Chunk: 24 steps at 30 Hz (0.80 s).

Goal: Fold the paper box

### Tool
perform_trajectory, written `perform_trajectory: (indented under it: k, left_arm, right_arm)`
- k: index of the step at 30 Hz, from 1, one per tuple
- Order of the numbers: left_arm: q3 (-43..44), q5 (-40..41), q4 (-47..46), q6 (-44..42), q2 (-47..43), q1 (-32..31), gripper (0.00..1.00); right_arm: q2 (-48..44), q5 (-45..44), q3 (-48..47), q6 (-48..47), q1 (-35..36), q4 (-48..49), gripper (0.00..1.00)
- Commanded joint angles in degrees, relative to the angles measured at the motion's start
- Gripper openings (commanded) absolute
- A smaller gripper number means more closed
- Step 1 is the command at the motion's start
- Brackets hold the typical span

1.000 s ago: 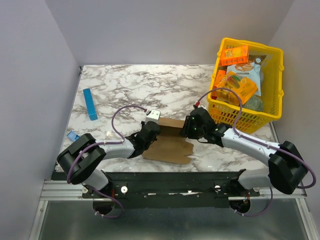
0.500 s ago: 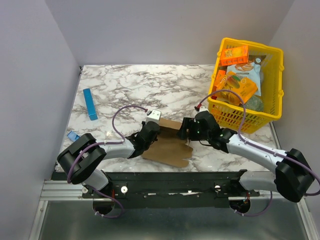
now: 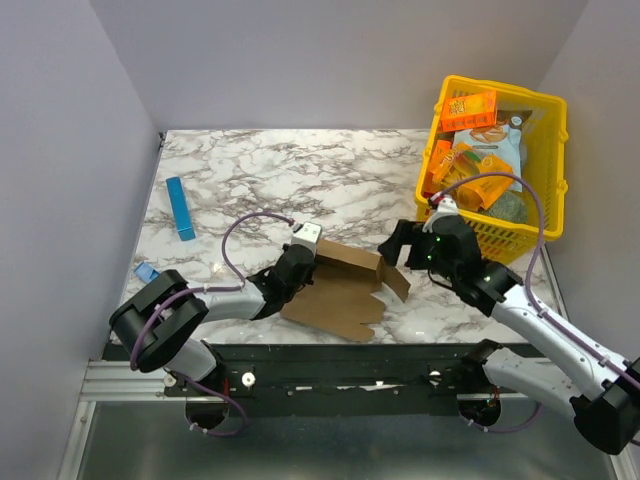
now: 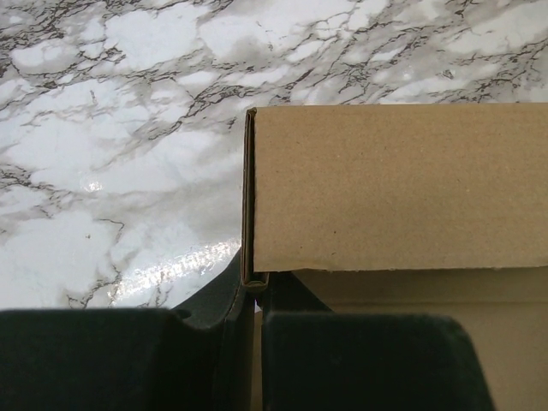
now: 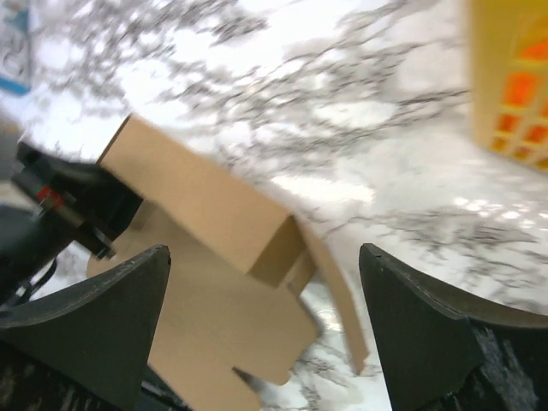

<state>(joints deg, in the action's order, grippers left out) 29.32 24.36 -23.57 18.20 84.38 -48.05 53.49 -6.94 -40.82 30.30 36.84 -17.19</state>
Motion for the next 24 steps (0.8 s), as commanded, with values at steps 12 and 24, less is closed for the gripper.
perform_trajectory:
  k: [12,24]
  left_arm:
    - [-4.7,-10.5,-5.6,3.0,-4.7,6.3,0.0]
    - [-4.8,-10.6,-5.4,3.4,-4.8,7.1,0.0]
  right_arm:
    - [3.6,0.2,-0.2,-7.6,-11.3,-16.0,0.88]
    - [9.6,16.1,1.1,-13.6,-7.4,-7.9,0.86]
